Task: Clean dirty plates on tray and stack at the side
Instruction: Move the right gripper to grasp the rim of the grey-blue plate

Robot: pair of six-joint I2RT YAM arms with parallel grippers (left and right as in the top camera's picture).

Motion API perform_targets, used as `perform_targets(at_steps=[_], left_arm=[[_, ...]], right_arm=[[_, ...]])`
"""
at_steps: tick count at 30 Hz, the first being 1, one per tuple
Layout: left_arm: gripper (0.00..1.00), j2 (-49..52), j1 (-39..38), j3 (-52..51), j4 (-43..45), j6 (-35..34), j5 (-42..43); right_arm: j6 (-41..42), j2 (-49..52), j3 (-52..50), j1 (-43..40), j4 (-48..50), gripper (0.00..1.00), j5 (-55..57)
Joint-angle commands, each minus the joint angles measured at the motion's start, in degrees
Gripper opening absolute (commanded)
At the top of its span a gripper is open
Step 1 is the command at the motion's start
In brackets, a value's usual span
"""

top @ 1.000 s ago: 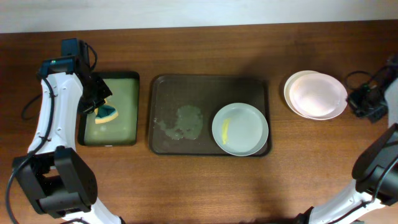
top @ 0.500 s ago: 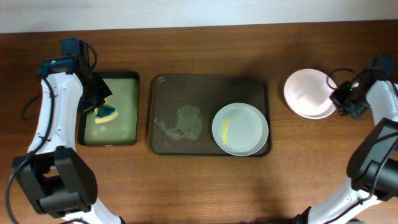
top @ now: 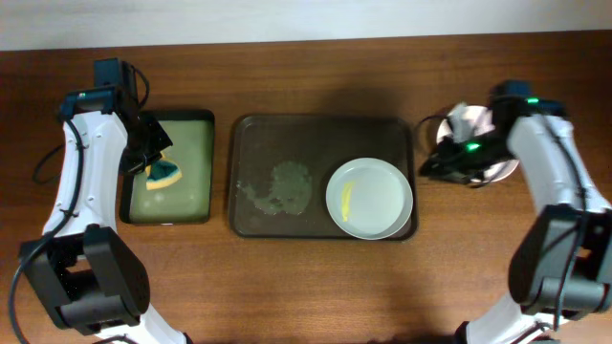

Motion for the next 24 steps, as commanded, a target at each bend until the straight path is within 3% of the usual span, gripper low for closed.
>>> perform_targets(at_steps=[1, 2, 4, 8, 12, 21, 24], left_arm=[[0.00, -0.6, 0.1, -0.5, -0.2, -0.3, 0.2], [0.00, -0.6, 0.1, -0.5, -0.2, -0.3, 0.2], [0.00, -0.6, 0.1, -0.5, -0.2, -0.3, 0.2], [0.00, -0.6, 0.1, -0.5, -0.2, -0.3, 0.2], [0.00, -0.6, 0.0, -0.5, 0.2, -0.3, 1.7], [0.00, -0.6, 0.0, -0.5, 0.2, 0.2, 1.8], [0.00, -0.6, 0.0, -0.5, 0.2, 0.2, 1.8]], right_arm=[[4.0, -0.2, -4.8, 8.5, 5.9, 0.68, 13.1], [4.0, -0.2, -6.0, 11.3, 9.7, 0.81, 18.2], [3.3, -0.2, -6.2, 13.5, 15.3, 0.81, 21.7], [1.7, 0.5, -6.2, 13.5, 20.0, 0.59, 21.7], [0.5, 4.0, -6.4, 13.6, 18.4, 0.53, 19.3], [0.8, 5.6, -9.8, 13.6, 16.1, 0.52, 19.6], [5.0, 5.6, -10.3, 13.6, 14.1, 0.37, 19.5]])
